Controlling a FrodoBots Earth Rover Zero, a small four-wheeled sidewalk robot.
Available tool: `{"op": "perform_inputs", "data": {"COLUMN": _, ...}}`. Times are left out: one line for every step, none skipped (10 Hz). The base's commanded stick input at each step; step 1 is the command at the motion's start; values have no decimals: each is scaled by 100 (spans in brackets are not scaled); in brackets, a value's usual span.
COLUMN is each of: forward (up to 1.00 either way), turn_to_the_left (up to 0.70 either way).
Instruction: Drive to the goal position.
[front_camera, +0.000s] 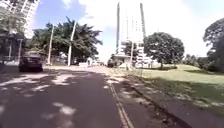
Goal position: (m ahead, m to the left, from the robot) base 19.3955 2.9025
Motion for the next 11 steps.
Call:
{"op": "perform_inputs", "data": {"forward": 70, "turn_to_the_left": 0}}
{"op": "perform_inputs", "data": {"forward": 70, "turn_to_the_left": 0}}
{"op": "perform_inputs", "data": {"forward": 70, "turn_to_the_left": 0}}
{"op": "perform_inputs", "data": {"forward": 70, "turn_to_the_left": 0}}
{"op": "perform_inputs", "data": {"forward": 70, "turn_to_the_left": 0}}
{"op": "perform_inputs", "data": {"forward": 70, "turn_to_the_left": 0}}
{"op": "perform_inputs", "data": {"forward": 70, "turn_to_the_left": 0}}
{"op": "perform_inputs", "data": {"forward": 70, "turn_to_the_left": 0}}
{"op": "perform_inputs", "data": {"forward": 70, "turn_to_the_left": 11}}
{"op": "perform_inputs", "data": {"forward": 70, "turn_to_the_left": 35}}
{"op": "perform_inputs", "data": {"forward": 70, "turn_to_the_left": 35}}
